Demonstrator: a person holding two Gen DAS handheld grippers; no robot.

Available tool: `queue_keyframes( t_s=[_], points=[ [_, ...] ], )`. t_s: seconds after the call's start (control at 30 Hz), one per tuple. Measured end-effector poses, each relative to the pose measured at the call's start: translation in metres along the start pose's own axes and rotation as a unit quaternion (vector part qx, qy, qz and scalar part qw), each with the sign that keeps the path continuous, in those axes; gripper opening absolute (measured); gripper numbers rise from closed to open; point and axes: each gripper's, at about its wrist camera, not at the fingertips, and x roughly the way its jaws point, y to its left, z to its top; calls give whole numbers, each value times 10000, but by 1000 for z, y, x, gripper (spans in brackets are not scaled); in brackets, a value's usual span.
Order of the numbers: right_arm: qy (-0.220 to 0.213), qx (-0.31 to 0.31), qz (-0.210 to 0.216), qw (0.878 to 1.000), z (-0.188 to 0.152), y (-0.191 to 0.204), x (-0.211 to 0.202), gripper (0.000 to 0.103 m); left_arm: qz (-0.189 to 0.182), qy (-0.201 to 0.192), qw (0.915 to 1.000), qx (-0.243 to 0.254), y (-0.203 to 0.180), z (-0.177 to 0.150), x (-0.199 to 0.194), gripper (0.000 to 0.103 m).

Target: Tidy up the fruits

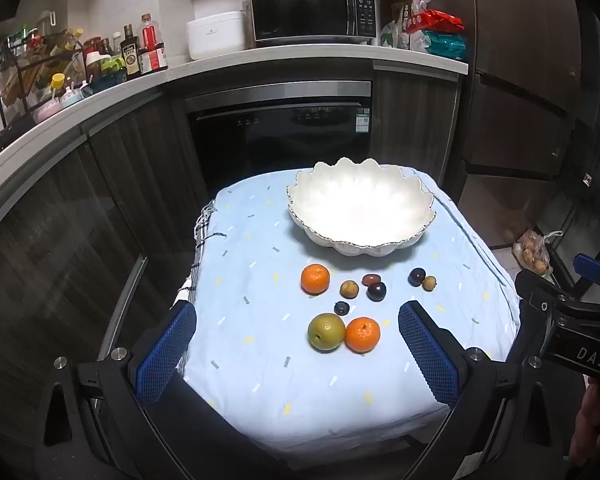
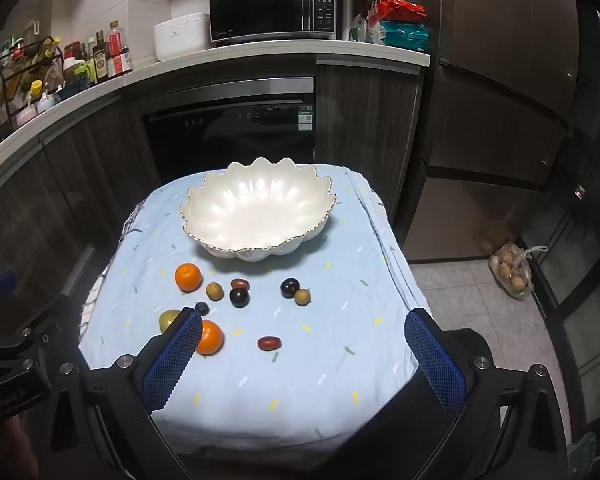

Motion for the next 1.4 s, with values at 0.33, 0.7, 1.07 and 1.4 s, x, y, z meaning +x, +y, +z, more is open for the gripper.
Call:
queue_keyframes(
  t_s=[0.33, 0.7, 1.07, 1.4],
  points=[
    [-27, 19, 13, 10000, -1, -2, -7, 103, -93, 54, 9999, -7, 1, 3, -1, 103],
    [-39, 18, 14, 10000, 0, -1, -2, 103, -102, 61, 9999, -13, 1, -1, 1, 103],
    [-67, 5, 9, 10000, 1, 0, -4, 103, -102, 79, 9999, -17, 0, -1, 2, 103],
    [-100, 17, -12, 9999, 2, -1, -5, 103, -110, 82, 9999, 8, -2, -1, 3, 103]
  ],
)
